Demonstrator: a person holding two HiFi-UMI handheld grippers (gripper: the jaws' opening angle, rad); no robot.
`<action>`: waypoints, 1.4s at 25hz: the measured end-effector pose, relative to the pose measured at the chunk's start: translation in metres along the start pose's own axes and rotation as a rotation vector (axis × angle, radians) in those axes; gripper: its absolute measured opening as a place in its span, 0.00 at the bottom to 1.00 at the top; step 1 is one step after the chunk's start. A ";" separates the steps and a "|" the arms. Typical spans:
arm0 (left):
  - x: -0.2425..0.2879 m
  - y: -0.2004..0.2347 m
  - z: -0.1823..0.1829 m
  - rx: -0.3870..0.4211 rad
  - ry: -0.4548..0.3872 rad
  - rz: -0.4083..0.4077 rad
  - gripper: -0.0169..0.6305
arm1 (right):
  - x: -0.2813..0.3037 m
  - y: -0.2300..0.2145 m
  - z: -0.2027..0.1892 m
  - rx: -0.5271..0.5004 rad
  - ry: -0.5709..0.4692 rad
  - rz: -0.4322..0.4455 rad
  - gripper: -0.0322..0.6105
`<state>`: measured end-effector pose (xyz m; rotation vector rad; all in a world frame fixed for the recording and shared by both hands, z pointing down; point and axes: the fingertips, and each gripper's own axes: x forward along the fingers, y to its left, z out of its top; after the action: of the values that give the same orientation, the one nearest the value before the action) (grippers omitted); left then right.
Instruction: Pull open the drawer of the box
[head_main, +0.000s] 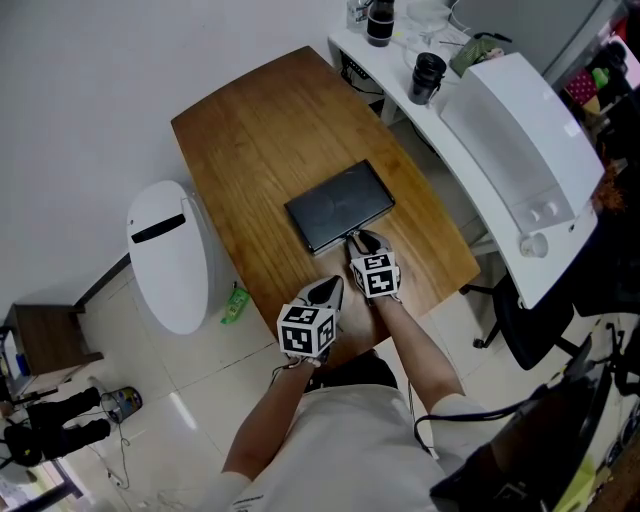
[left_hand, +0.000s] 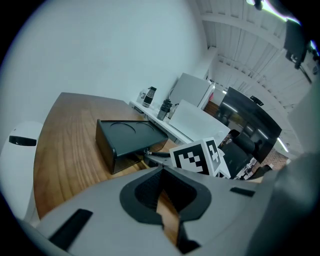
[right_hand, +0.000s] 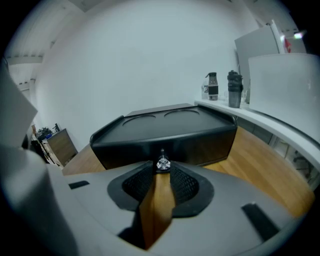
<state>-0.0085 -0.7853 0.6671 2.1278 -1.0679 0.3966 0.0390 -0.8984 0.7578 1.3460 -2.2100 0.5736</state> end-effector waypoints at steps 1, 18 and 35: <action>0.000 0.002 0.000 -0.002 0.001 0.005 0.03 | 0.001 0.000 0.001 0.003 0.000 -0.002 0.19; -0.001 0.008 -0.005 -0.022 -0.002 0.035 0.03 | 0.003 -0.003 -0.001 0.015 0.006 0.003 0.13; -0.011 0.000 -0.020 -0.023 0.003 0.061 0.03 | -0.015 -0.006 -0.013 0.013 0.015 0.002 0.13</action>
<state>-0.0146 -0.7654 0.6751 2.0775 -1.1324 0.4146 0.0530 -0.8825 0.7597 1.3415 -2.2000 0.5978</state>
